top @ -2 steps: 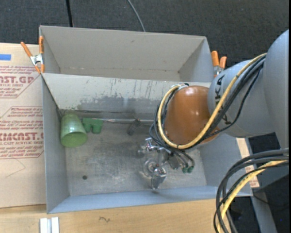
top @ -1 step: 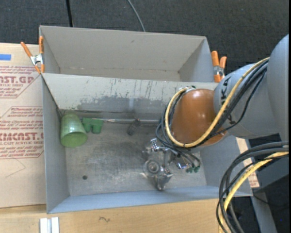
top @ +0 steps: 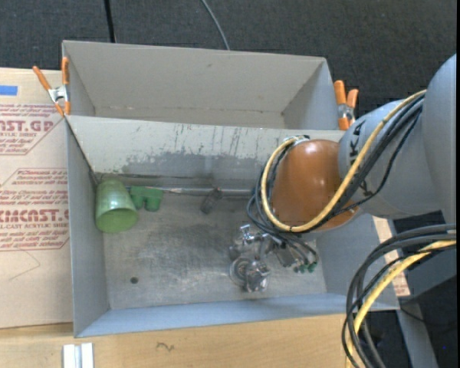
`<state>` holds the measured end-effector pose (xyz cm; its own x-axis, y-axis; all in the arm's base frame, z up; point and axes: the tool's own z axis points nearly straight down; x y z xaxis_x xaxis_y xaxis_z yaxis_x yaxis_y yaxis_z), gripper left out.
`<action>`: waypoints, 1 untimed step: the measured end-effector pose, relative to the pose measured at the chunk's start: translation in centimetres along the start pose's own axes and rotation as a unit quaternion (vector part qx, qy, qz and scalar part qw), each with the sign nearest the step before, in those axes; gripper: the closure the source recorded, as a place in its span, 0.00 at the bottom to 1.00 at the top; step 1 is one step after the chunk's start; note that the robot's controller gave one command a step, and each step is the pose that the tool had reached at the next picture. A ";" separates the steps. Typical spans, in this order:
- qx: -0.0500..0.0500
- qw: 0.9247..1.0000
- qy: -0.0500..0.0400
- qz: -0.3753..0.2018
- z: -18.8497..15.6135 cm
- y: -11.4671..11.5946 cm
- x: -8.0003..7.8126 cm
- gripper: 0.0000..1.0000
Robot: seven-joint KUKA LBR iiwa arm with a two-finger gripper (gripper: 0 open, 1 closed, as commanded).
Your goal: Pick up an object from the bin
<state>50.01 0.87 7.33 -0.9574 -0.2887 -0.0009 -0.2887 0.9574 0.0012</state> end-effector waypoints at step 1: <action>0.002 0.994 -0.005 -0.107 -18.2 -1.4 -3.4 1.00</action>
Offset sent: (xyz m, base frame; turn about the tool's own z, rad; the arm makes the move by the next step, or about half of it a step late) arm 0.0345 -0.0052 0.1779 -0.2131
